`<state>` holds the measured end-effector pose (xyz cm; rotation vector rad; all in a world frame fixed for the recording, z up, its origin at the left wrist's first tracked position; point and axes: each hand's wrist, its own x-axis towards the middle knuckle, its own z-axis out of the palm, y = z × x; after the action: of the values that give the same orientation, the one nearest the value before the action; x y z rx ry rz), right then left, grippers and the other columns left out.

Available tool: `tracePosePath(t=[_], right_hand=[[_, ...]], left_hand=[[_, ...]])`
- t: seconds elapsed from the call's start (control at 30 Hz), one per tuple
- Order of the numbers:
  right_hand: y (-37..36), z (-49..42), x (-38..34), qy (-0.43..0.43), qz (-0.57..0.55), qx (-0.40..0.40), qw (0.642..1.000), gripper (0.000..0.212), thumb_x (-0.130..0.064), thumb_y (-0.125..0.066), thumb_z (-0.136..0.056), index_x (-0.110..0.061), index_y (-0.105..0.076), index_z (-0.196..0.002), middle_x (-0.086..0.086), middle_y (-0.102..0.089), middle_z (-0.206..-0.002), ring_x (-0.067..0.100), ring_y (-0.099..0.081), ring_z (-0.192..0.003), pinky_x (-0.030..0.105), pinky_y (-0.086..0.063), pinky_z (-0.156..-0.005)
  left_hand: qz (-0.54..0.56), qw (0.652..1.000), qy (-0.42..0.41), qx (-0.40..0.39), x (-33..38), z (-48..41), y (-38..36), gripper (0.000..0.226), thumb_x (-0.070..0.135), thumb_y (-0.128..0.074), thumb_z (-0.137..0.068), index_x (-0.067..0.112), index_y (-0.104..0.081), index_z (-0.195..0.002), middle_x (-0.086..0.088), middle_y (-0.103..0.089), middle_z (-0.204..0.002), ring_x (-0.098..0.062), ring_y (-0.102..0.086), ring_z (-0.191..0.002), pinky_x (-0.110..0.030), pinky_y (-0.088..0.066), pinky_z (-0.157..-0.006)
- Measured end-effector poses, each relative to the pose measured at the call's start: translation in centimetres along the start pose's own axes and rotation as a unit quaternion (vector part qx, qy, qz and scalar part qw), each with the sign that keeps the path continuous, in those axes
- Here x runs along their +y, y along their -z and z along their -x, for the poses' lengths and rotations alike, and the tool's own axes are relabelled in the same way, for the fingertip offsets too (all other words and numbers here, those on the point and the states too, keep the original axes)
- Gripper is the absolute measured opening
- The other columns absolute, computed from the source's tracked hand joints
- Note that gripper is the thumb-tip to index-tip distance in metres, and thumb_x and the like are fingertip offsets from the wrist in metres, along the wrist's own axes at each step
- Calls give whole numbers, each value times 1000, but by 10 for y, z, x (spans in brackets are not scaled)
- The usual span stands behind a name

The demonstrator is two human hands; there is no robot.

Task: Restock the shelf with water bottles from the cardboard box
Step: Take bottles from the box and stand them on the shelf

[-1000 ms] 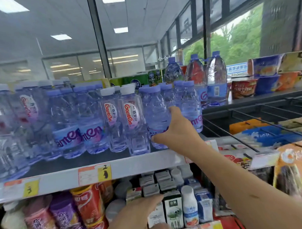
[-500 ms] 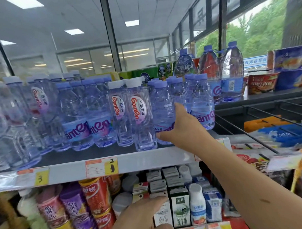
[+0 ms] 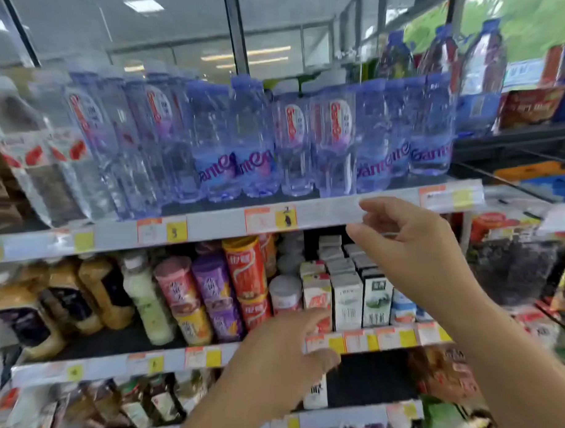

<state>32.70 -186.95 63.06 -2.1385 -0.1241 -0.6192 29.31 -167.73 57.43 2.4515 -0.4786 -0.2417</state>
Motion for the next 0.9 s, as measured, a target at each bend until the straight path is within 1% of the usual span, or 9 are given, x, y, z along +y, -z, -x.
tracePosePath(t=[0.17,0.23,0.3,0.4,0.5,0.6,0.73,0.83,0.9], right_hand=[[-72,107,13,-73,42,-67,994,30,-38,-67,-91,-25,-69,-118,-10,-69,-93,5,-64,-85,24,-54,-75],[-102,151,25,-118,48,-100,987,31,-38,-66,-92,-26,-68,-120,-12,-68,-94,1,-63,-82,16,-52,-69],[-133,195,42,-171,71,-148,971,32,-38,-64,-93,-26,-67,-123,-12,-68,-99,2,-62,-84,13,-49,-69],[-176,257,78,-233,98,-193,948,23,-30,-66,-90,-22,-72,-110,-4,-72,-93,13,-65,-84,30,-53,-75],[-212,311,123,-299,127,-235,916,18,-25,-64,-88,-20,-73,-102,1,-72,-90,17,-64,-80,35,-54,-70],[-244,355,170,-351,150,-283,880,21,-25,-62,-87,-10,-70,-98,10,-71,-88,27,-65,-83,37,-54,-69],[-286,406,234,-389,124,-287,867,31,-23,-66,-87,-18,-69,-118,3,-71,-103,20,-63,-97,22,-42,-75],[-324,443,289,-398,121,-290,862,35,-26,-63,-88,-23,-66,-123,0,-68,-105,16,-60,-92,23,-43,-74],[-351,463,321,-403,126,-285,860,39,-28,-60,-91,-27,-61,-129,-1,-64,-116,14,-57,-94,24,-45,-76]], left_hand=[[-4,999,28,-35,-70,40,-25,57,51,-58,-91,49,-36,-143,25,-39,-148,-3,-43,-132,-20,-39,-91],[-20,998,20,-63,-110,53,-51,55,49,-59,-91,48,-38,-142,23,-45,-143,-4,-46,-128,-20,-37,-88],[0,995,28,-91,-137,70,-77,46,44,-60,-92,45,-48,-136,14,-57,-130,-9,-55,-117,-25,-44,-85],[17,991,52,-124,-182,95,-126,43,40,-65,-88,42,-55,-130,12,-62,-114,-12,-58,-105,-32,-48,-85],[15,984,80,-161,-226,109,-177,50,42,-67,-86,39,-53,-134,12,-60,-129,-14,-58,-117,-33,-49,-95],[0,976,118,-181,-264,117,-226,57,43,-66,-88,36,-47,-141,9,-51,-139,-17,-53,-124,-30,-45,-94],[-20,970,153,-190,-303,122,-286,56,42,-62,-91,37,-42,-144,10,-43,-146,-14,-47,-126,-27,-38,-94],[-35,966,165,-194,-334,122,-334,56,40,-60,-92,37,-41,-145,10,-45,-145,-13,-47,-126,-23,-35,-90],[-41,964,171,-199,-357,122,-364,56,41,-59,-93,39,-39,-145,12,-44,-146,-12,-46,-126,-22,-35,-89]])
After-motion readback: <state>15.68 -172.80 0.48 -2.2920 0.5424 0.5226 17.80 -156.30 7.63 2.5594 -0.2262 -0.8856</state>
